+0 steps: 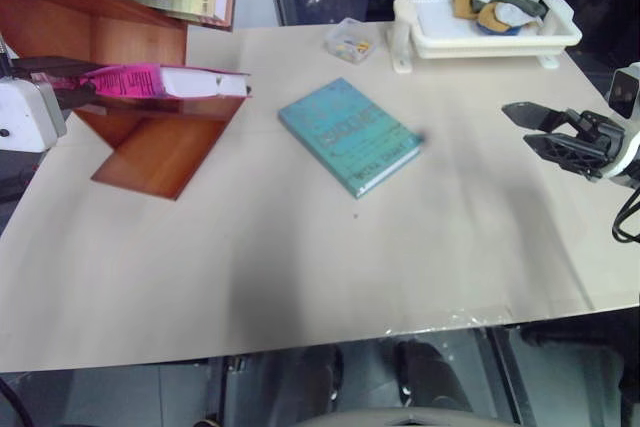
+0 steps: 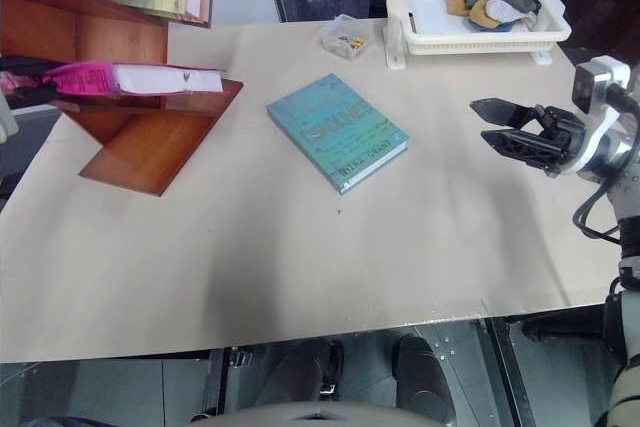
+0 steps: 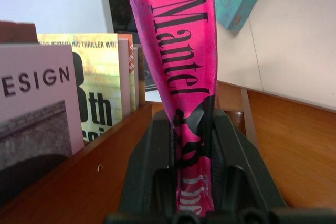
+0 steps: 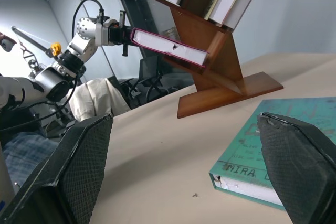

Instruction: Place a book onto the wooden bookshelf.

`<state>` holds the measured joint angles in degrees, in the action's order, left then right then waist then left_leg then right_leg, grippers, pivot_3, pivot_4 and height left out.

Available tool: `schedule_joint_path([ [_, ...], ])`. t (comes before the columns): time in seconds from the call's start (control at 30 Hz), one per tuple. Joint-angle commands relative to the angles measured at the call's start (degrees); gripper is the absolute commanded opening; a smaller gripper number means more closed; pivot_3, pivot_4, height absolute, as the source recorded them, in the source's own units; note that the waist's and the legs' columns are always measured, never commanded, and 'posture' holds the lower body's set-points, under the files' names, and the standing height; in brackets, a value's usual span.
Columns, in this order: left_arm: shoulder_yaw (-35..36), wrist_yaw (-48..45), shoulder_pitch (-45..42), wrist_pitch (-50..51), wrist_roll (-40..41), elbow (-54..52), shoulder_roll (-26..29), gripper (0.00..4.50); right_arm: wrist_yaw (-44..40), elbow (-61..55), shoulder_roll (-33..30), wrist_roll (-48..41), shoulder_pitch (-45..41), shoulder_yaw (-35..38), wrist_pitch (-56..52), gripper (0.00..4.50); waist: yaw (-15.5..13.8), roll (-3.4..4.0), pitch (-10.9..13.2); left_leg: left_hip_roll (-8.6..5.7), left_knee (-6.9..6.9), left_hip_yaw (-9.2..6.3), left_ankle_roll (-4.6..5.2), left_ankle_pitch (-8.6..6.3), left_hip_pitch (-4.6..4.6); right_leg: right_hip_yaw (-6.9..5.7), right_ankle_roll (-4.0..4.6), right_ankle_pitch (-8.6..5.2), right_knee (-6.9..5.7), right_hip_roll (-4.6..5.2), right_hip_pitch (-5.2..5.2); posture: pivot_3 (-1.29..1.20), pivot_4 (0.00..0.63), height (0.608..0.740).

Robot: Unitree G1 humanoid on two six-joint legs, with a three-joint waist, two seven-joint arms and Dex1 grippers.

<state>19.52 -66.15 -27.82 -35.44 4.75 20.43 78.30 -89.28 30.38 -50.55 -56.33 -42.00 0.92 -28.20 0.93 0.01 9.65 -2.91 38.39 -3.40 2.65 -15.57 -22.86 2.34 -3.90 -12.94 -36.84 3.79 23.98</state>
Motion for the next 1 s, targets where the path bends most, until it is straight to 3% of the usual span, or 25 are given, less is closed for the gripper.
schedule_joint_path([
  [0.03, -1.51, 0.75, -3.69, -5.24, 0.54, 6.02, 1.01, 0.33, -3.22, -0.23, -1.05, -0.21, -0.1, 0.65, 1.48, 4.5, 0.0, 0.0, 0.0, 0.0, 0.0, 0.0, 0.0, 0.0, -0.01, 0.0, 0.0, 0.0, 0.0, 0.0, 0.01, 0.0, 0.15, 0.74],
  [0.27, -6.22, 3.27, -8.54, -10.8, -3.12, 13.85, 1.66, 0.33, -3.22, -0.14, -1.26, 0.17, 1.07, 1.08, 2.18, 4.5, 0.03, 0.0, 0.0, -0.02, 0.01, 0.03, 0.01, 0.0, -0.01, 0.01, 0.0, 0.0, -0.05, -0.13, 0.02, 0.0, 0.15, 0.74],
  [0.33, -6.93, 4.53, -9.38, -12.04, -4.24, 15.32, 1.81, 1.31, -3.22, -0.21, -1.32, 0.3, 1.39, 1.19, 2.26, 4.5, 0.06, 0.0, 0.0, -0.02, 0.01, 0.05, 0.01, 0.0, -0.01, 0.03, 0.0, 0.0, -0.06, -0.18, 0.03, 0.0, 0.15, 0.74],
  [1.0, -10.81, 12.14, -12.06, -16.2, -9.44, 24.32, 3.72, 1.31, -3.22, -0.23, -1.15, 1.58, 3.06, 2.28, 3.43, 4.5, 0.04, 0.0, 0.0, -0.03, 0.04, 0.05, 0.02, 0.0, -0.01, 0.02, -0.01, 0.0, -0.16, -0.21, 0.04, 0.0, 0.15, 0.74],
])
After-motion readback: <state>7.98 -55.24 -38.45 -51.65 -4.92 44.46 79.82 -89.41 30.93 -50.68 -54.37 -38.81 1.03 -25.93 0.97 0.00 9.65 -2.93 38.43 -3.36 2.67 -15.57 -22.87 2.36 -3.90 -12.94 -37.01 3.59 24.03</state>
